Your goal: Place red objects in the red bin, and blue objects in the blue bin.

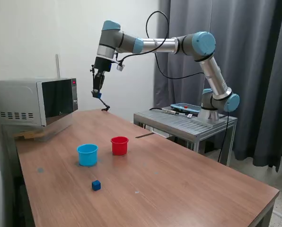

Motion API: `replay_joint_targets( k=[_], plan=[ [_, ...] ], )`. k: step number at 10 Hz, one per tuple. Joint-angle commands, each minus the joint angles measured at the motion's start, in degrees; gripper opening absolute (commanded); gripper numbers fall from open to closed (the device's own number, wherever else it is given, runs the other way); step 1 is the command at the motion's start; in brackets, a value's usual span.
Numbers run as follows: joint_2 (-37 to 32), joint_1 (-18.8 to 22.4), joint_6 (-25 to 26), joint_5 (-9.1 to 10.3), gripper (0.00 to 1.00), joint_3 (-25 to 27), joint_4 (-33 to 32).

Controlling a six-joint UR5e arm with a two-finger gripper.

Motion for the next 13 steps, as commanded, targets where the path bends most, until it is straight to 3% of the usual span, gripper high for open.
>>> replay_joint_targets(
  k=[1, 4, 13],
  plan=[
    [2.6, -0.2, 1.9, -0.02, 0.00, -1.3, -3.0],
    [6.6, -0.1, 2.7, 0.06, 0.00, -3.4, -3.8],
    [14.1, 0.6, 3.9, 0.33, 0.00, -3.4, -10.6]
  ],
)
